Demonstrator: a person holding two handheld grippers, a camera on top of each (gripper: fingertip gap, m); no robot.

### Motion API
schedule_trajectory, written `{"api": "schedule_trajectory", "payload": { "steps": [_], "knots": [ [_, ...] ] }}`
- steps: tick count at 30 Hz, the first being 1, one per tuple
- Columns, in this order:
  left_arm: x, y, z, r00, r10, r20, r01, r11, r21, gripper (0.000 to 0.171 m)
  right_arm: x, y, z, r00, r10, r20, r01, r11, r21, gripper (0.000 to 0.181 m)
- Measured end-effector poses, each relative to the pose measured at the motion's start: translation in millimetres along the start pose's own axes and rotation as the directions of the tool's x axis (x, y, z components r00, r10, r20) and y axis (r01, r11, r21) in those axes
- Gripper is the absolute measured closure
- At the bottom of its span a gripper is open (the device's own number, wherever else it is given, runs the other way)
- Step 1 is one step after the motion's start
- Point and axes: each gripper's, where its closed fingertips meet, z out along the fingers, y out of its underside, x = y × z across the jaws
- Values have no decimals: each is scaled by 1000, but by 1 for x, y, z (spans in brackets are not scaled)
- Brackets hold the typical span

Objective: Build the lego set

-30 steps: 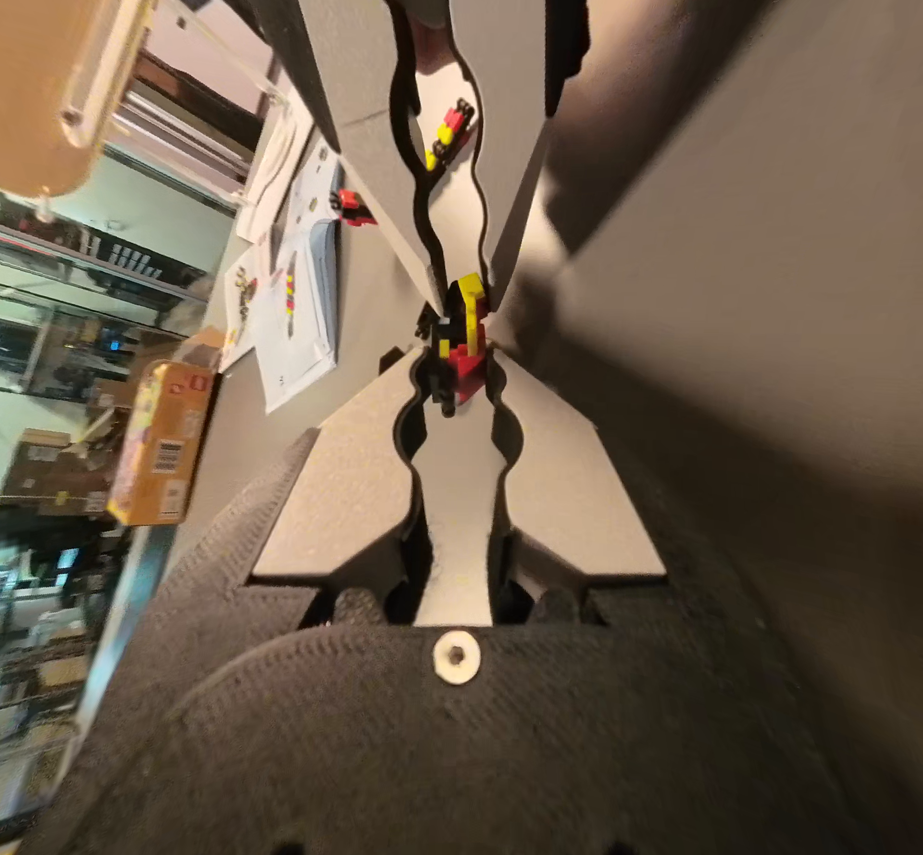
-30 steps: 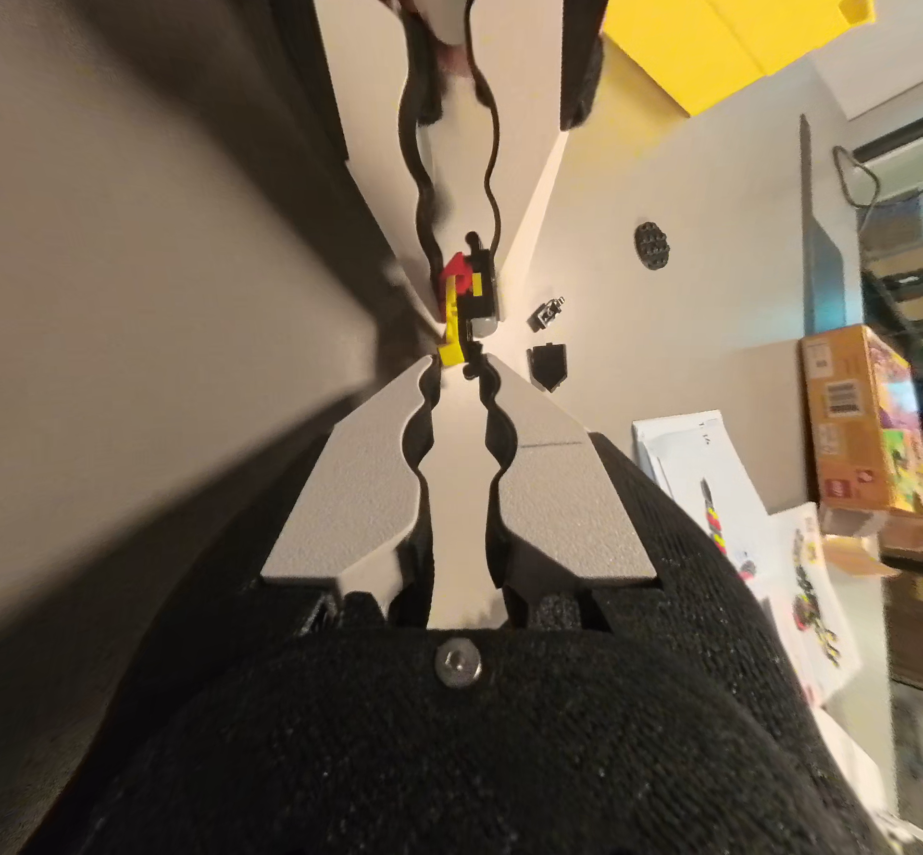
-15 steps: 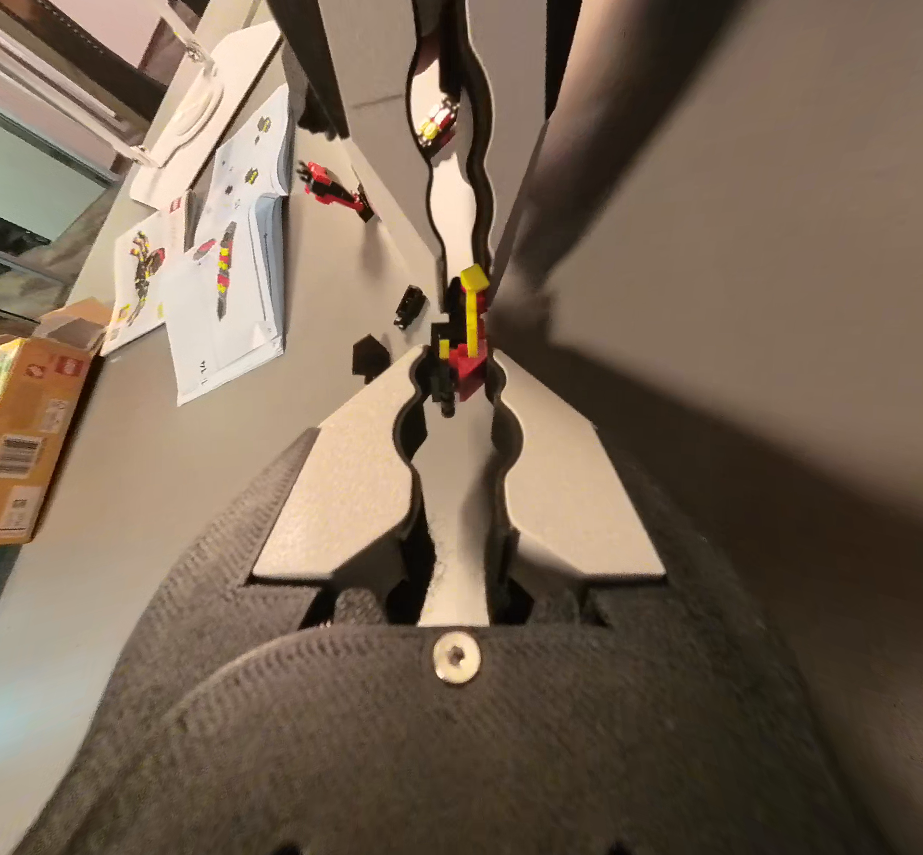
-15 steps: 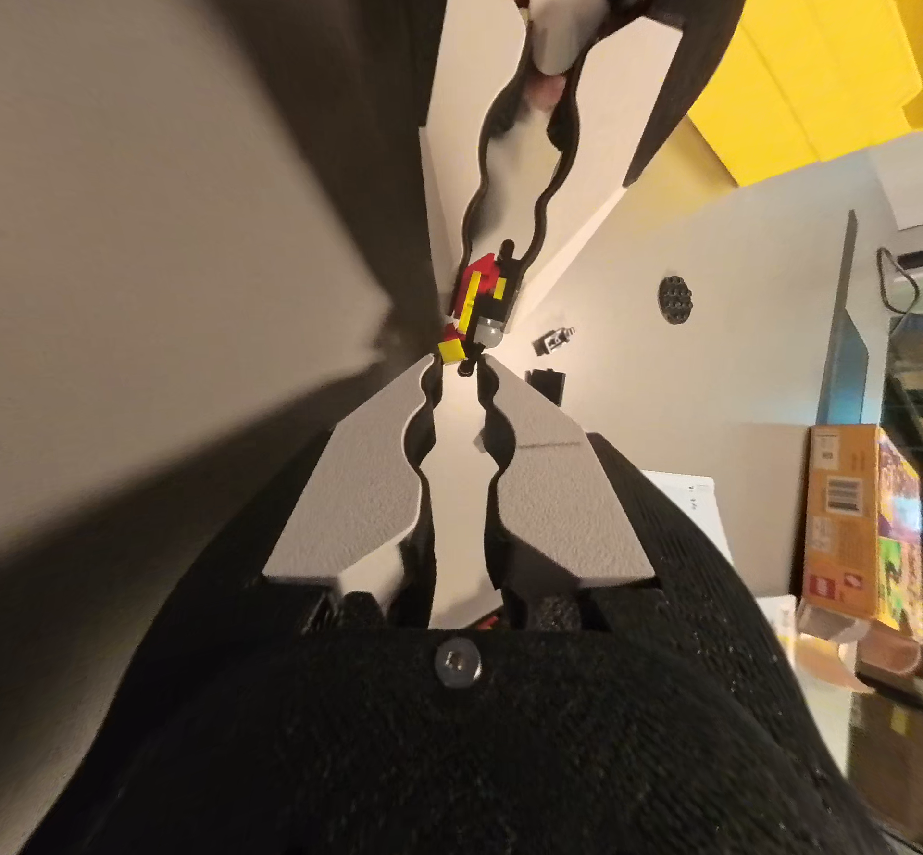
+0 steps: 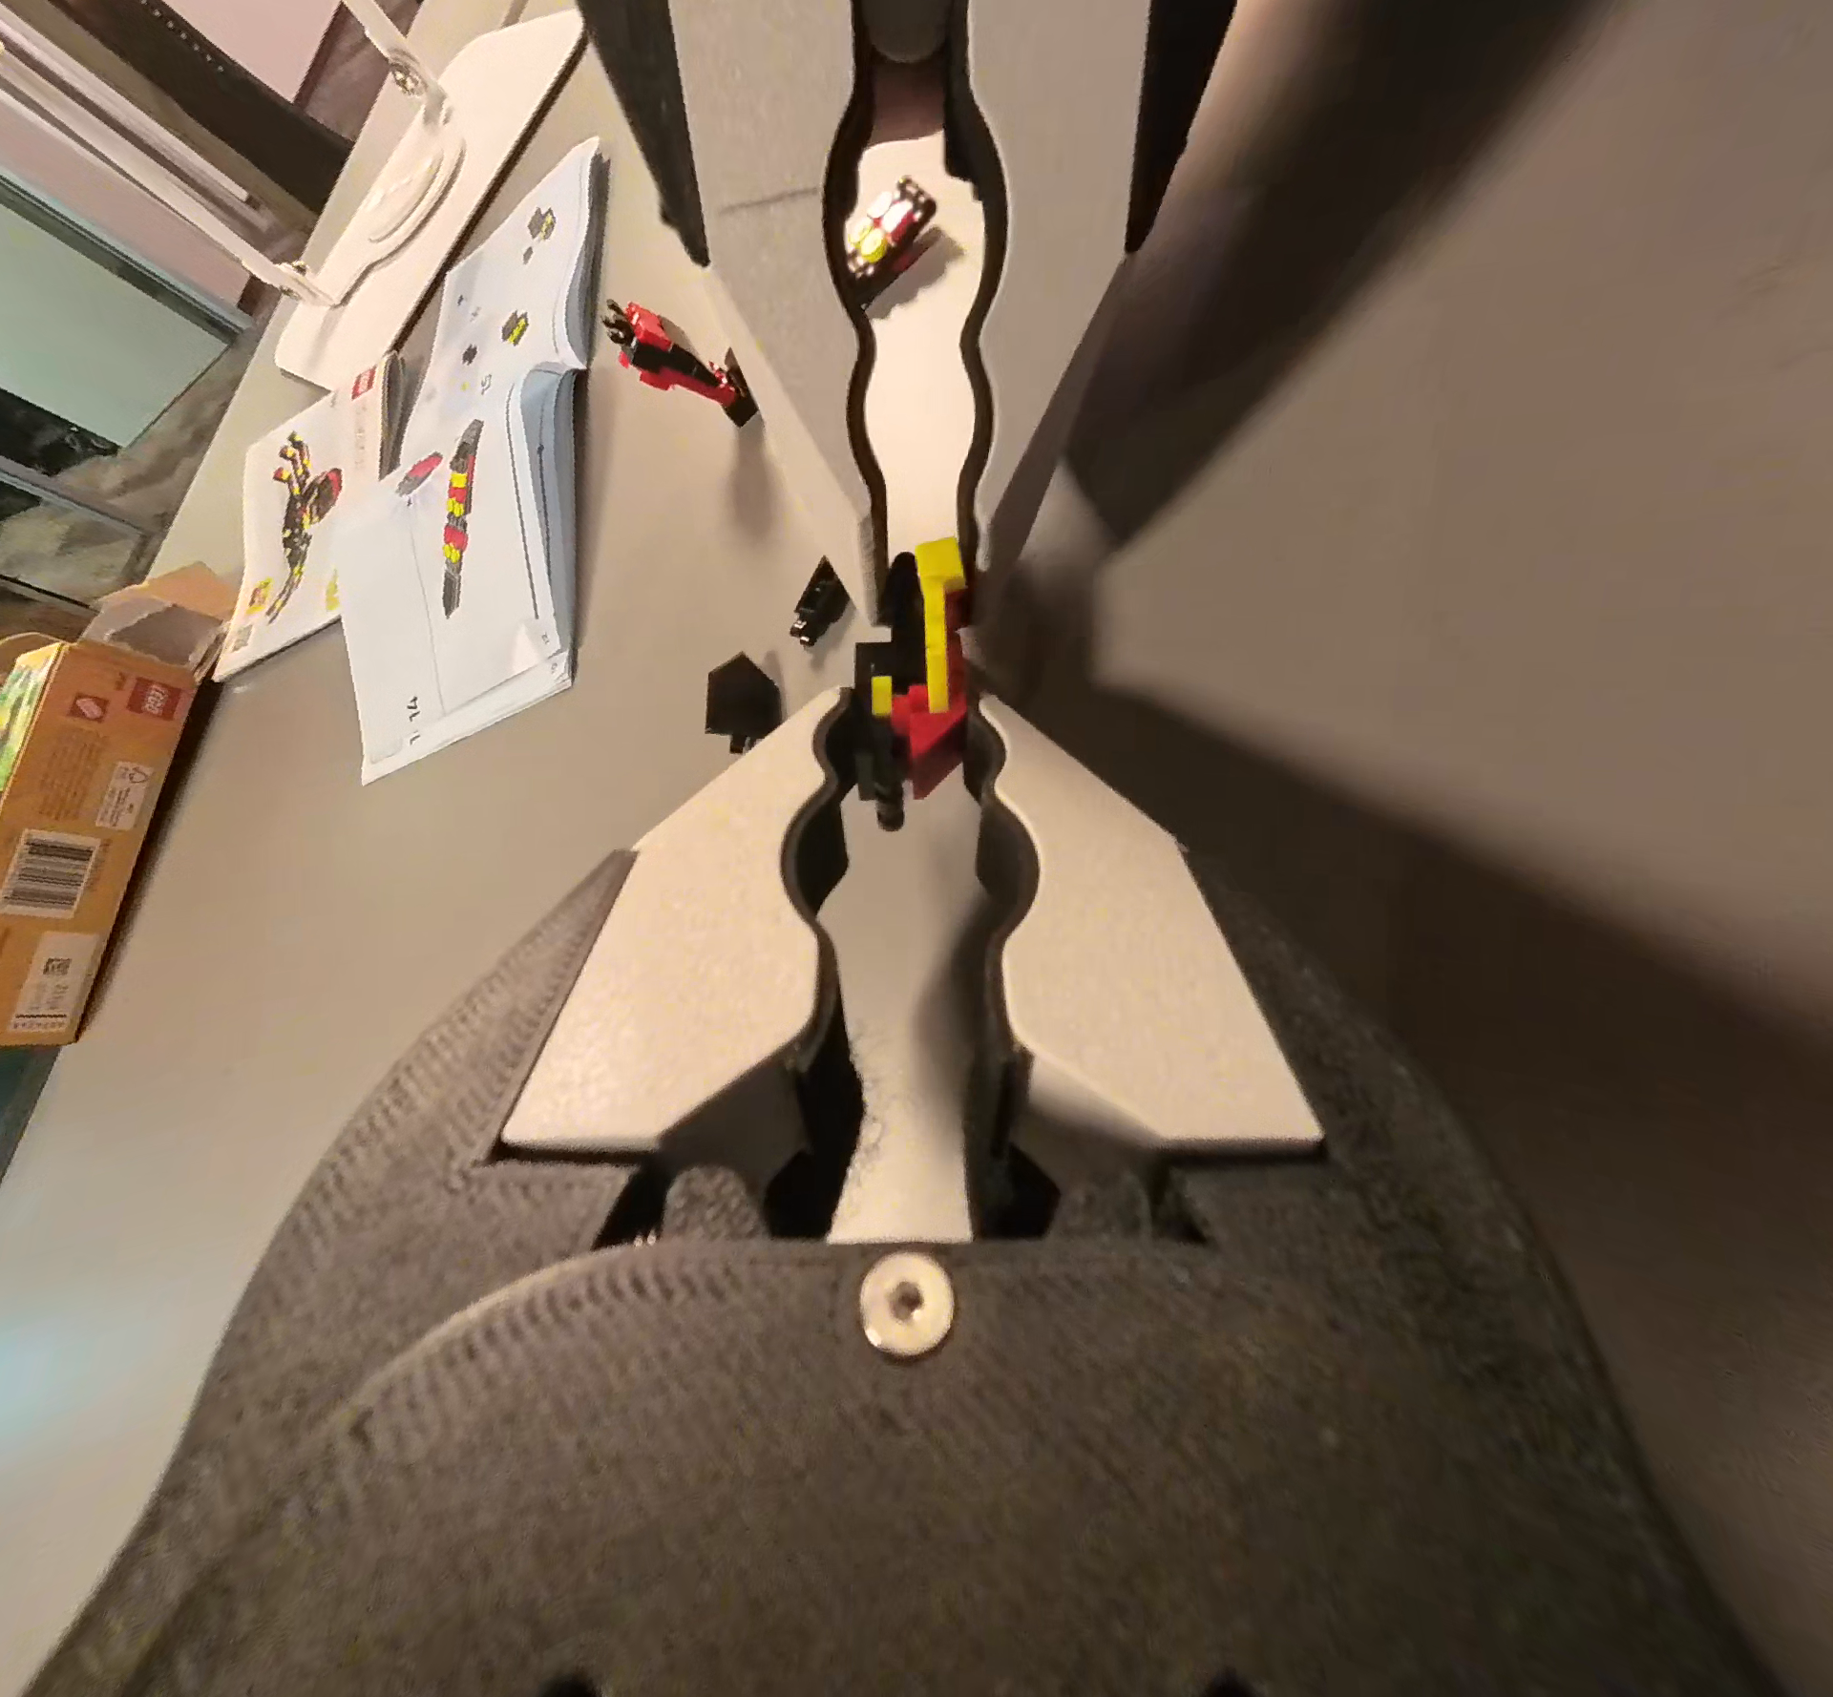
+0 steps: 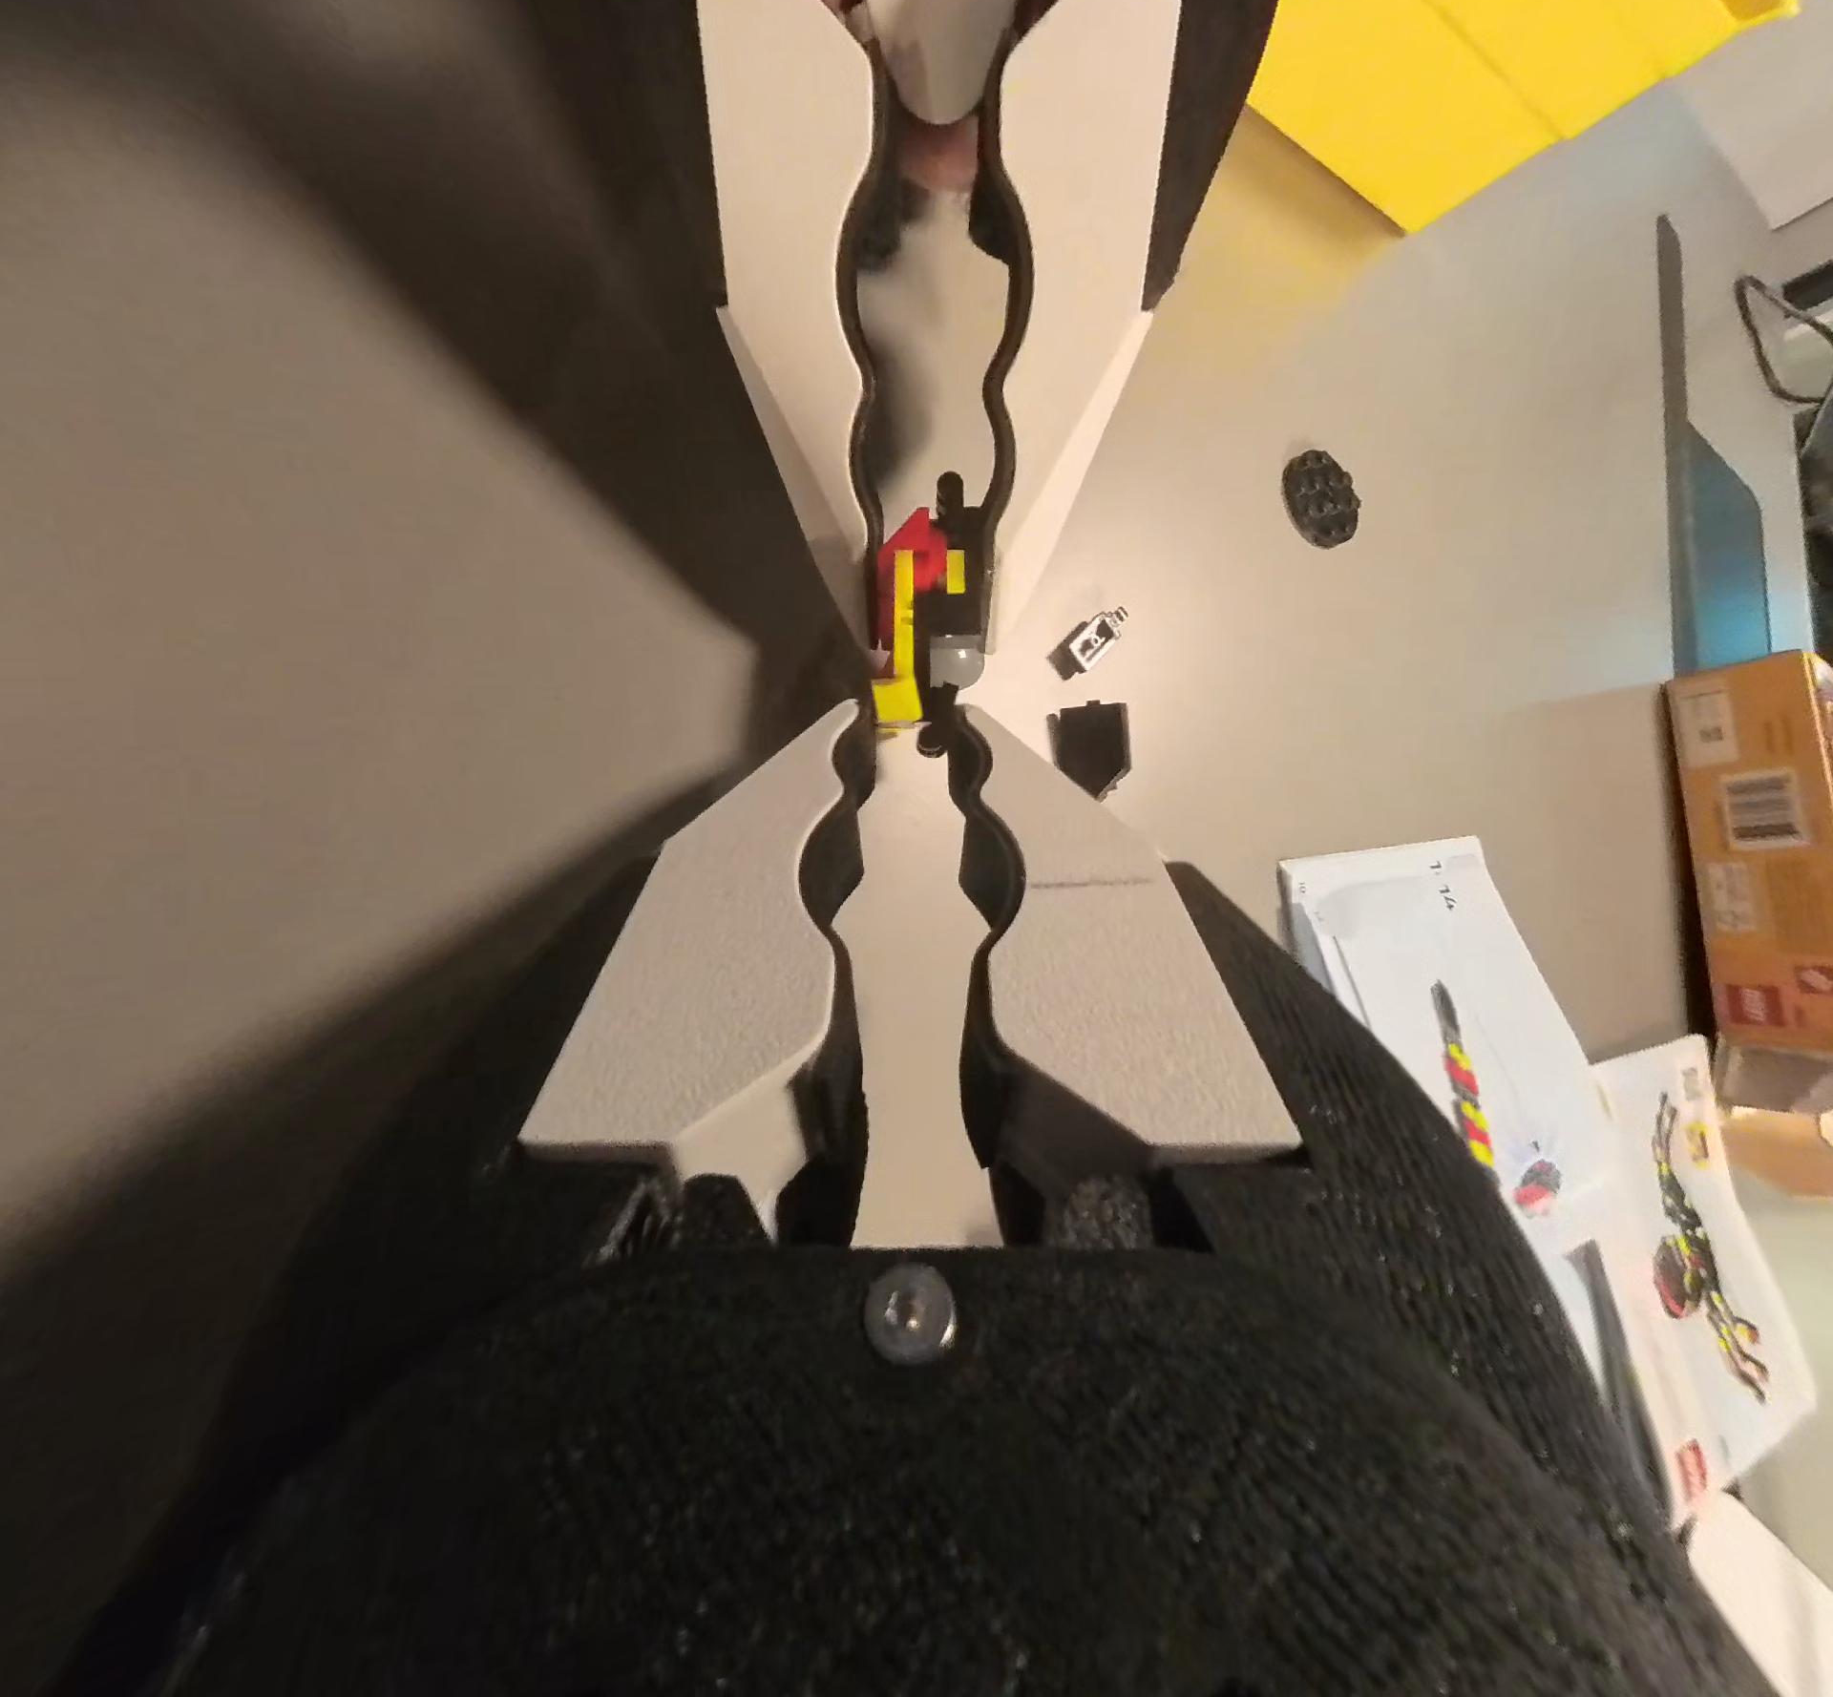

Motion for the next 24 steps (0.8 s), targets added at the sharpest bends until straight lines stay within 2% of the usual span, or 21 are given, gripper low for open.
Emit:
{"api": "schedule_trajectory", "payload": {
  "steps": [5, 10, 18, 24],
  "knots": [
    [3, -1, 0, 1000, 7, -13, -7, 1000, 2, 151, -3, 1, -2, 991, -134, -8, 134, 991, -18, 169],
    [3, -1, 1, 1000, 6, -18, -6, 1000, -2, 151, -4, 2, -3, 982, -191, 7, 191, 981, -37, 170],
    [3, 0, 1, 1000, 3, -6, -3, 1000, -17, 152, -2, 1, -2, 999, -34, -24, 33, 997, -70, 169],
    [3, 0, 1, 1000, -11, -8, 10, 1000, -23, 152, -1, 1, -2, 998, -19, -63, 12, 994, -112, 169]
  ]
}}
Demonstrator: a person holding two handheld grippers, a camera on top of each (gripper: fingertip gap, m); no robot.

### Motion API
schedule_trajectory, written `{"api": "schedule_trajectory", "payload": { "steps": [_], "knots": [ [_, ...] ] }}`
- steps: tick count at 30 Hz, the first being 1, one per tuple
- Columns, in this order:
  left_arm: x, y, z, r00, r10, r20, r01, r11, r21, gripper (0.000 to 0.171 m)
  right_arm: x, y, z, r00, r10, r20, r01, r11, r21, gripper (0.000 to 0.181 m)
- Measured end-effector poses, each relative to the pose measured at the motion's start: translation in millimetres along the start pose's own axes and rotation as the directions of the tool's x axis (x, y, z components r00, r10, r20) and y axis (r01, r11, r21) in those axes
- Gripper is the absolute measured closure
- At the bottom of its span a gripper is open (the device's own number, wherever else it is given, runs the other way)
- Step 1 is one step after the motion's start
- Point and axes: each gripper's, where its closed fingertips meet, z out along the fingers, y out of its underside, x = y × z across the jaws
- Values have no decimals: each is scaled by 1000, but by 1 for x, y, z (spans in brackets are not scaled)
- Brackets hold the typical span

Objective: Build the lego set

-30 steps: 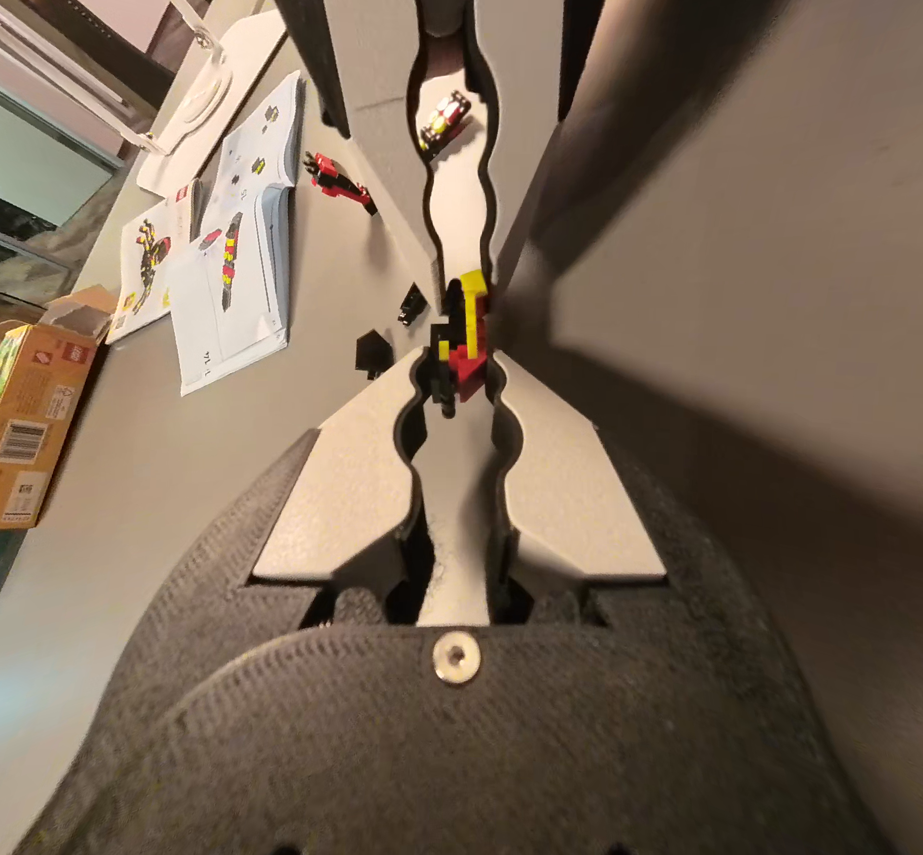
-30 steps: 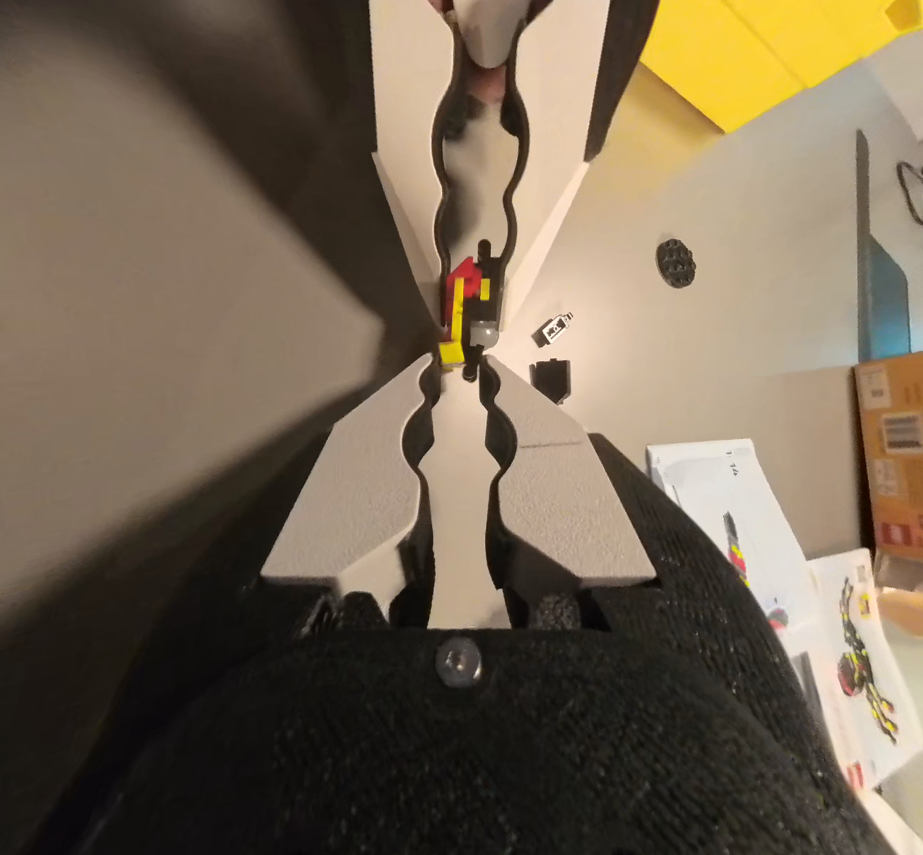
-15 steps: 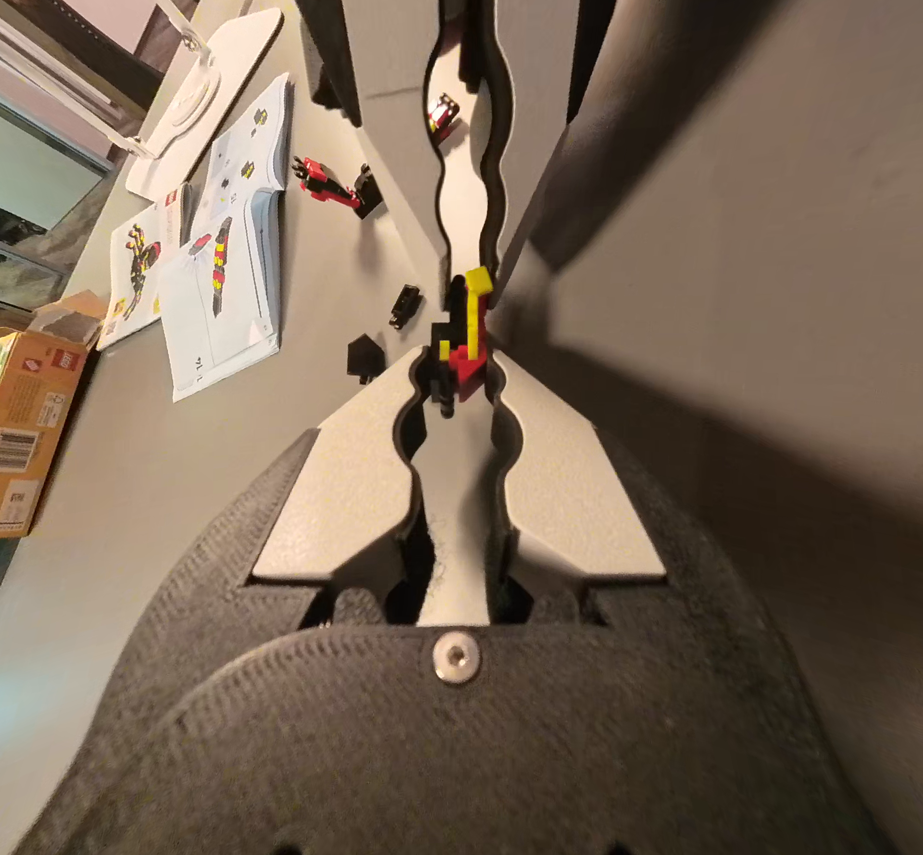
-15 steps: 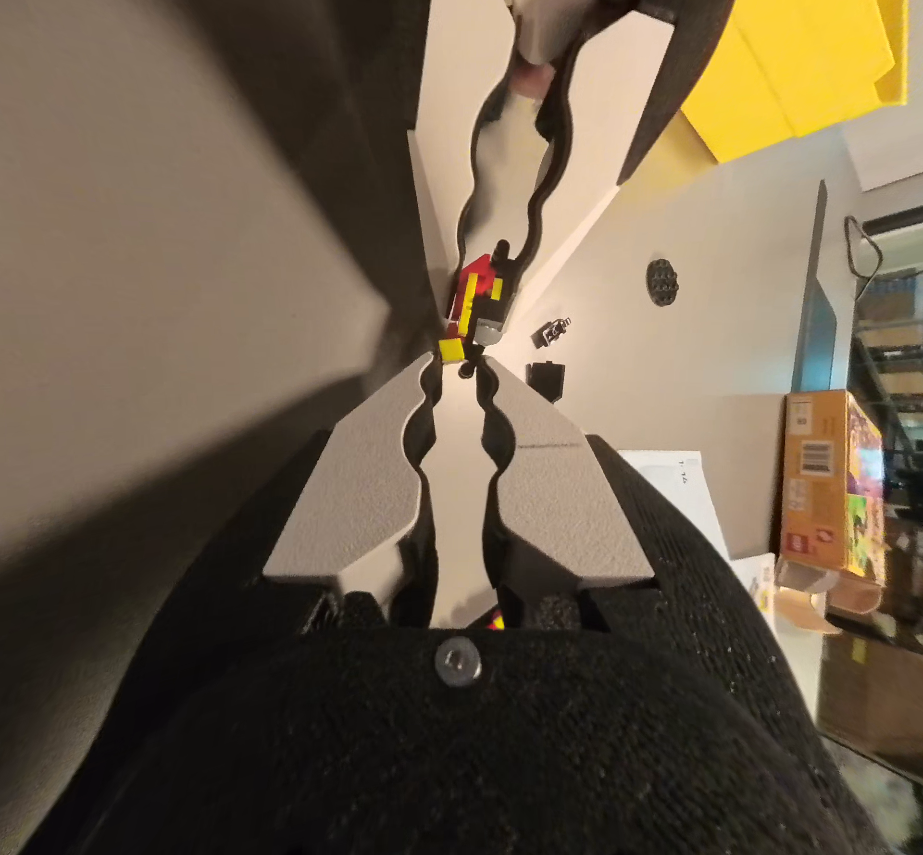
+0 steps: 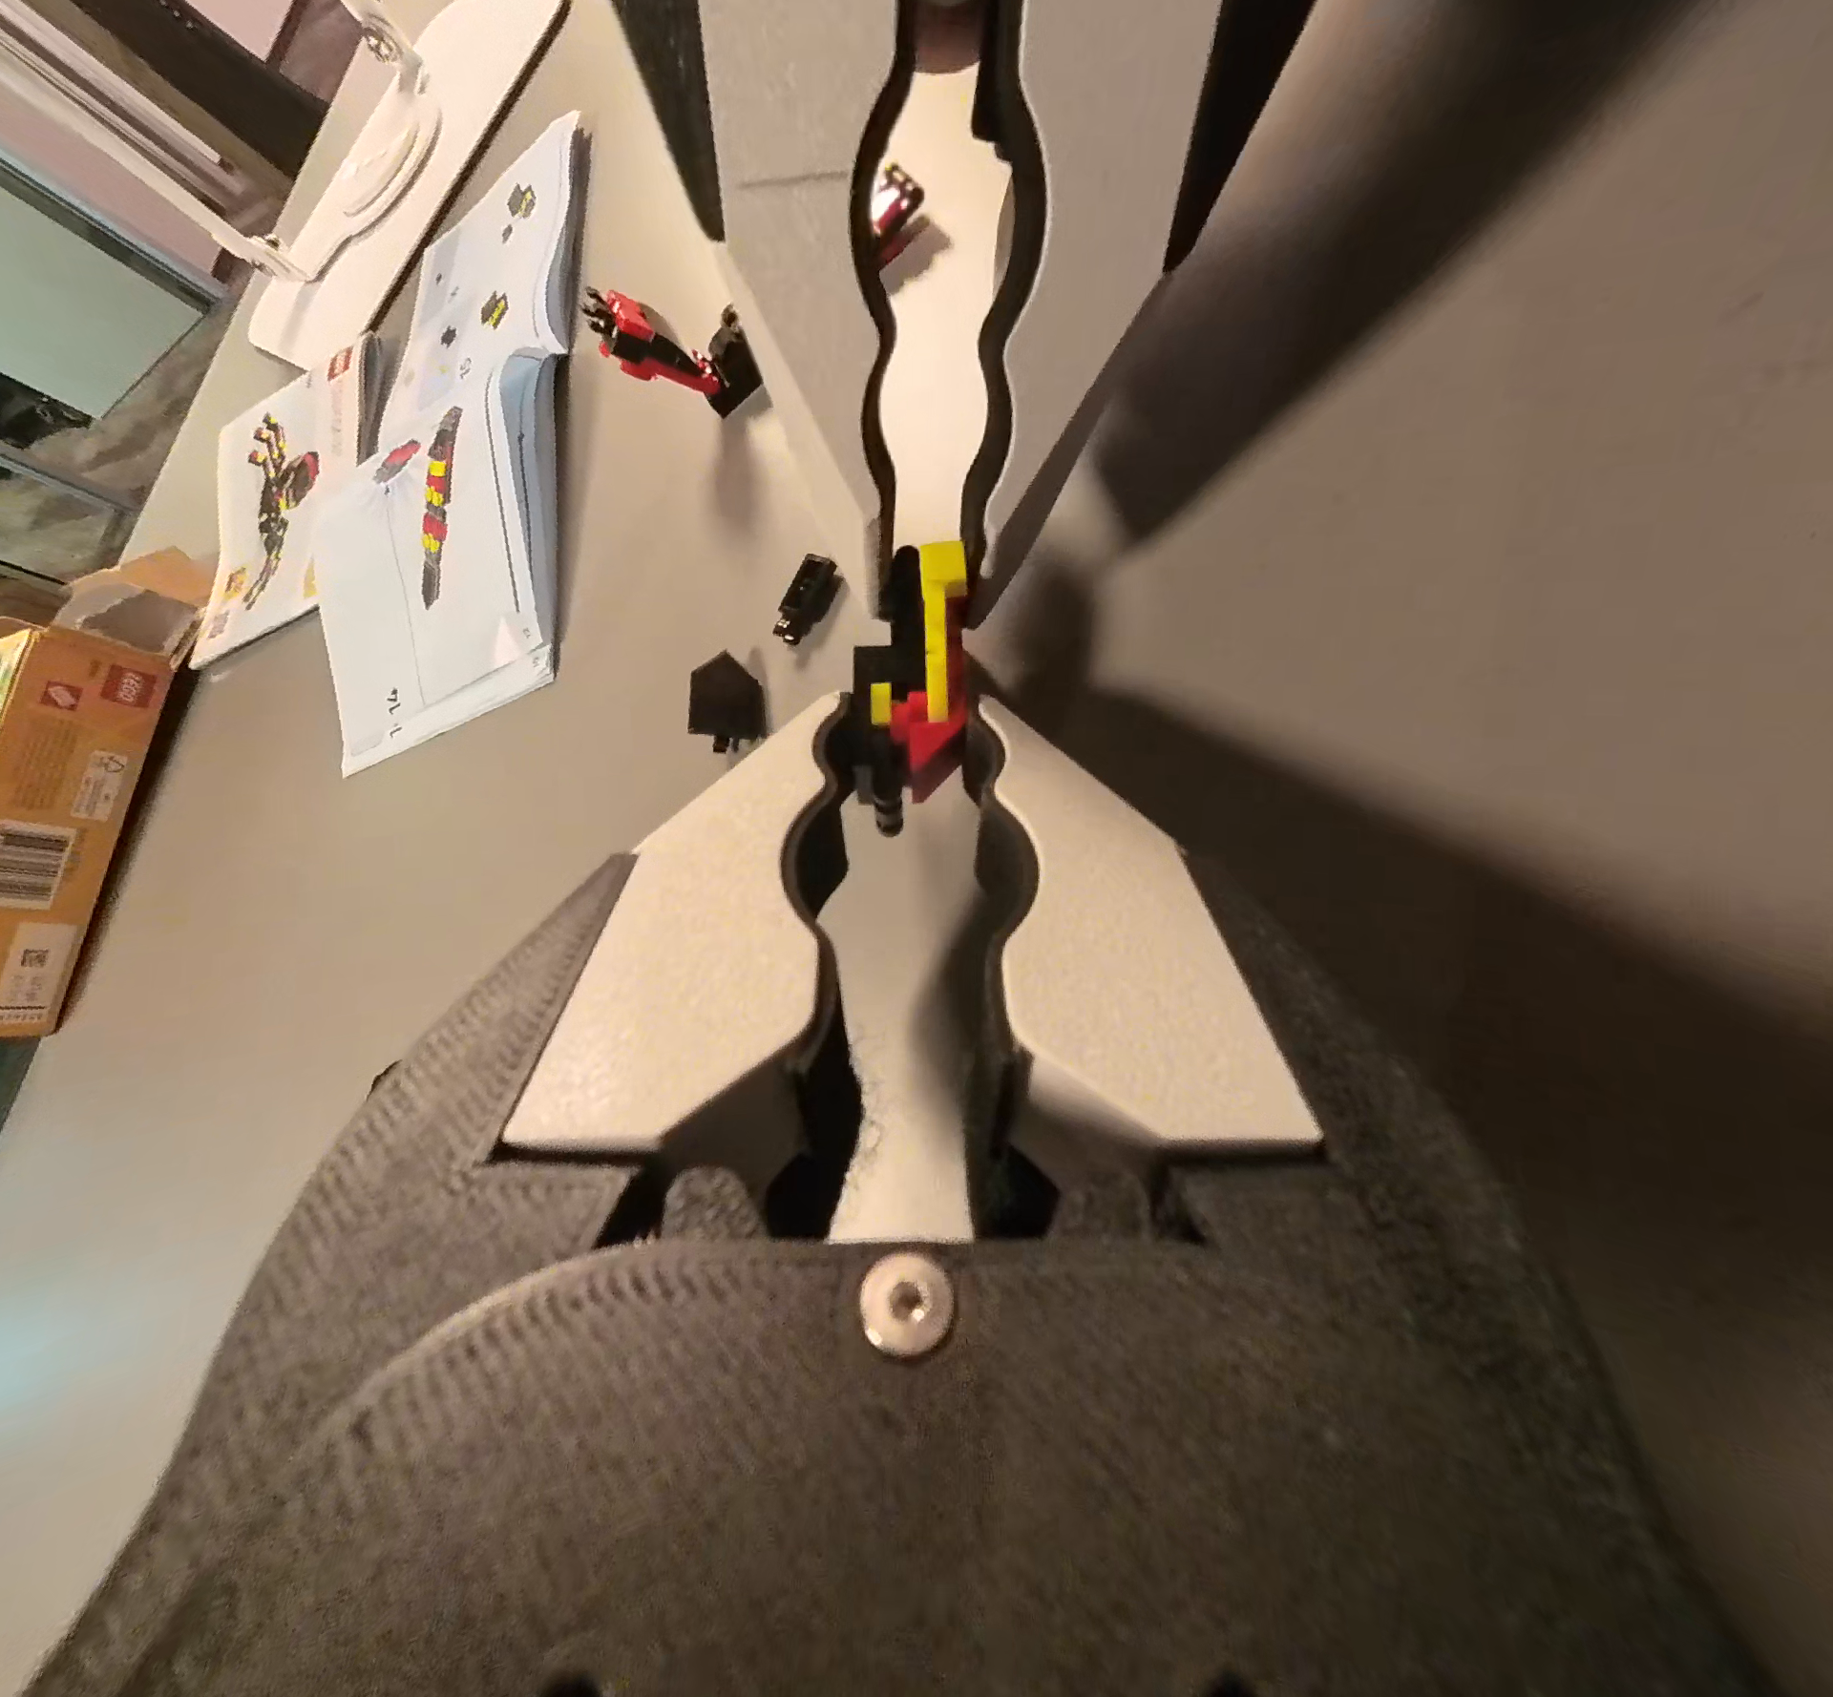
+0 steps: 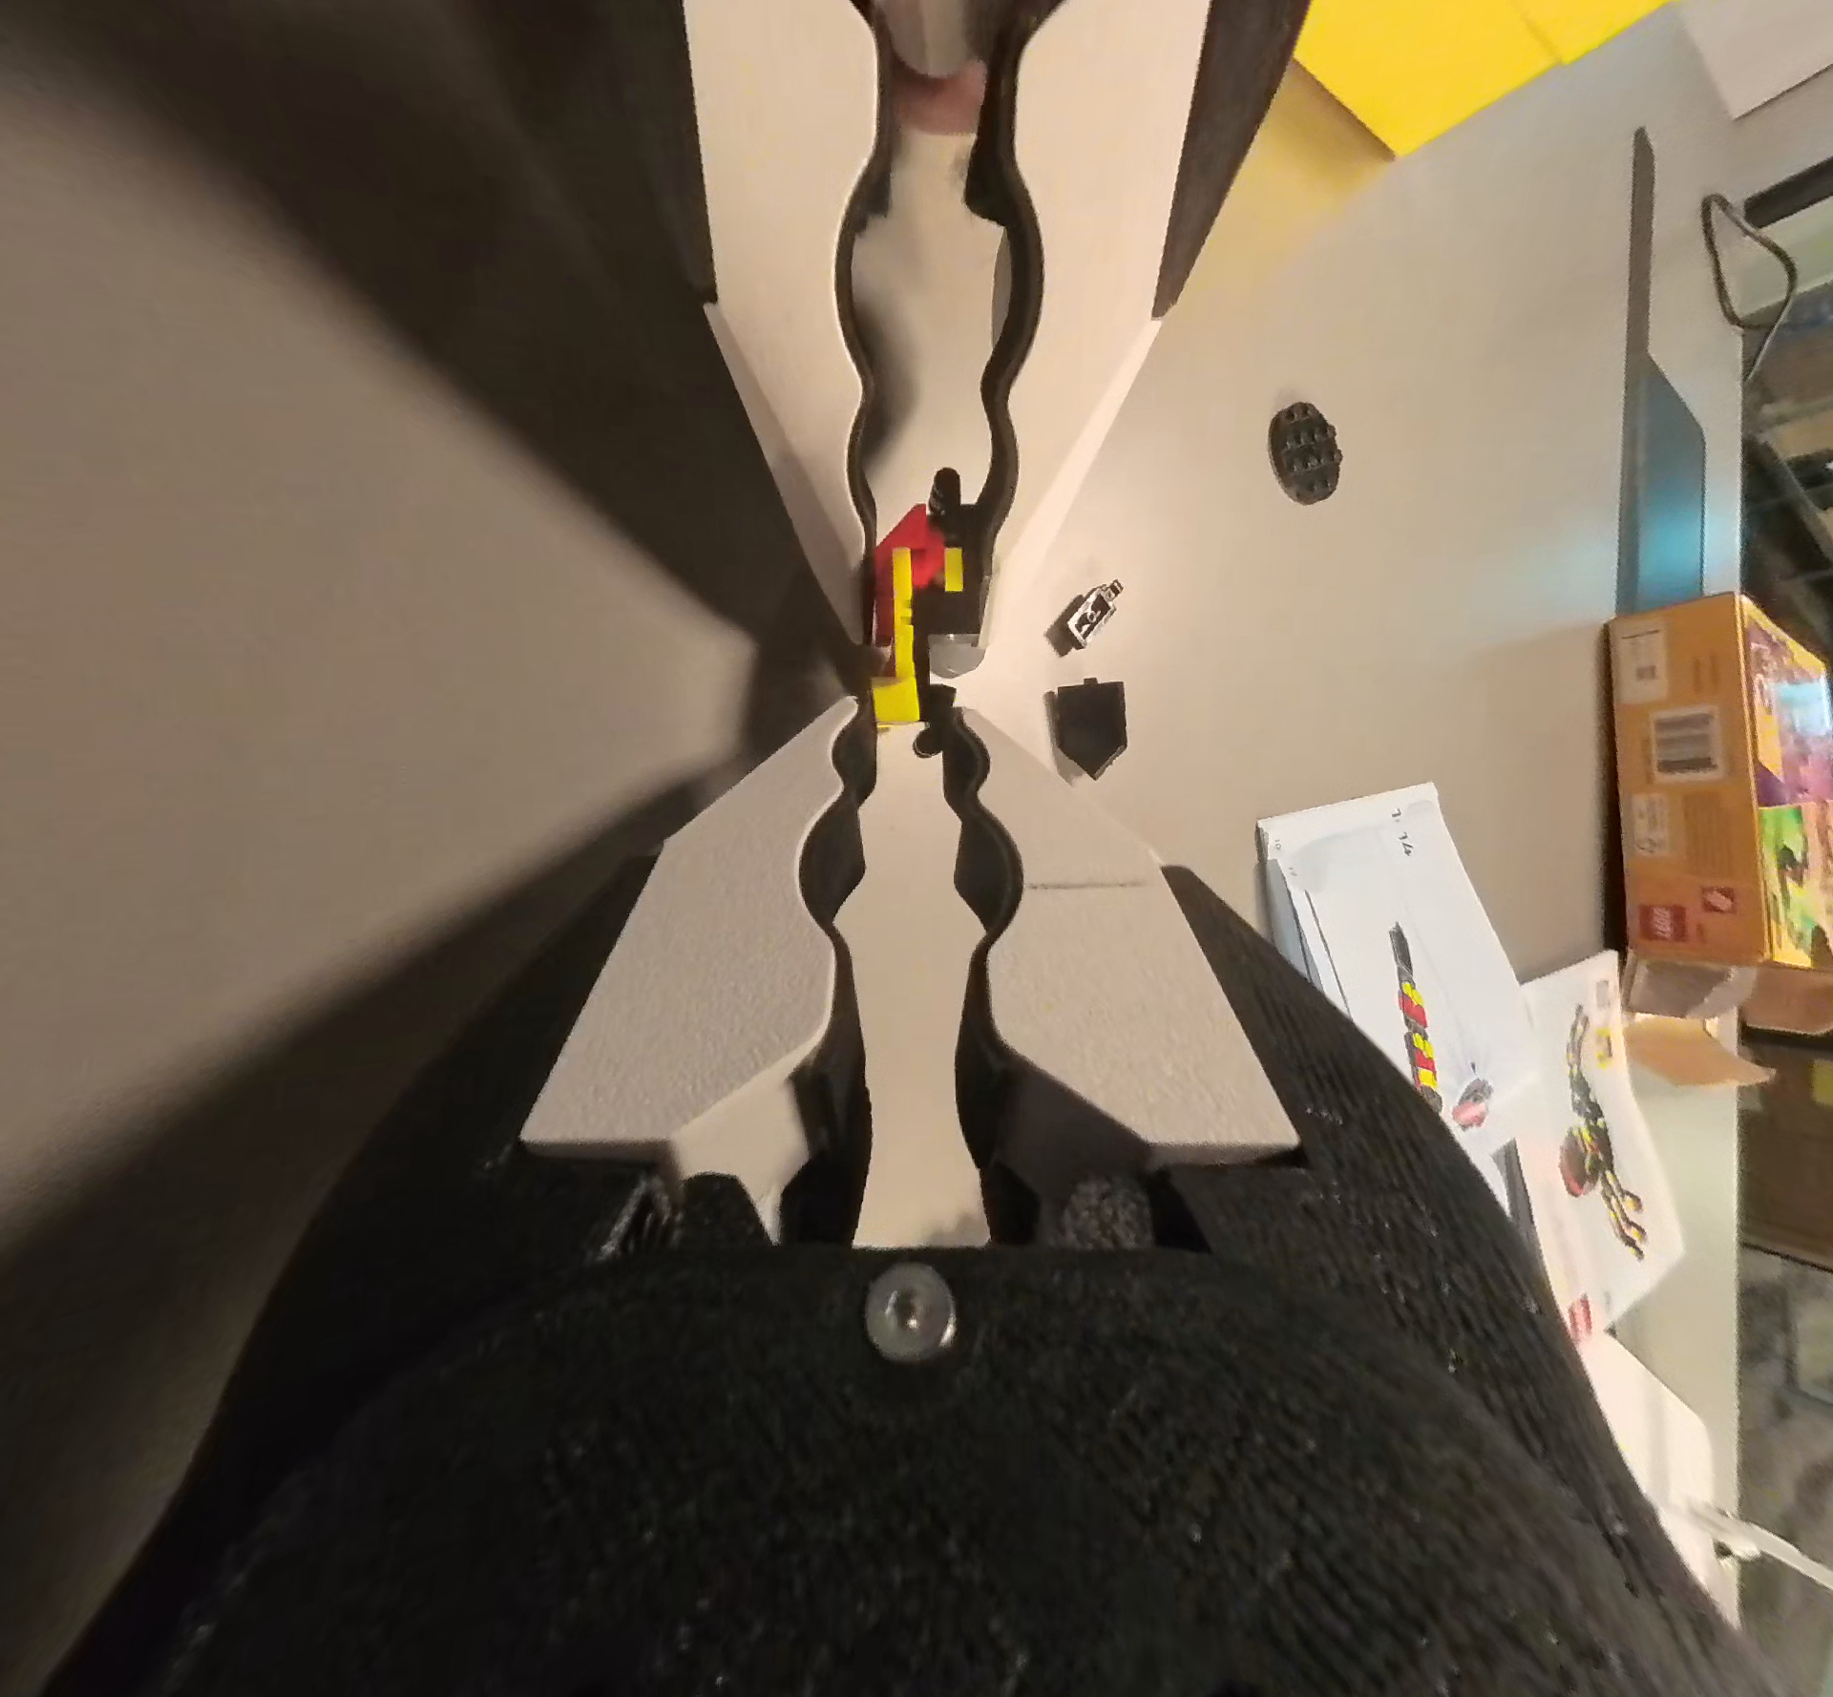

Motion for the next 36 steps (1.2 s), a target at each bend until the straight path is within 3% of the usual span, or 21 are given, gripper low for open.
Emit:
{"api": "schedule_trajectory", "payload": {
  "steps": [11, 14, 22, 30, 36],
  "knots": [
    [0, 0, 0, 999, -40, -10, 40, 999, 1, 152, 1, 1, 0, 999, 46, -3, -46, 999, 24, 169],
    [-4, -2, 1, 997, -77, -4, 77, 997, 11, 144, 1, -1, 0, 997, 75, 25, -76, 996, 47, 169],
    [3, -3, 5, 982, -155, -107, 156, 988, -4, 140, -3, -6, 1, 983, 159, 94, -168, 981, 100, 169],
    [11, -9, 1, 951, -234, -203, 242, 970, 15, 144, -4, -19, -8, 875, 373, 309, -443, 873, 202, 169],
    [10, -19, -5, 906, -327, -270, 354, 934, 56, 145, -2, -24, -12, 843, 404, 355, -500, 833, 238, 170]
  ]
}}
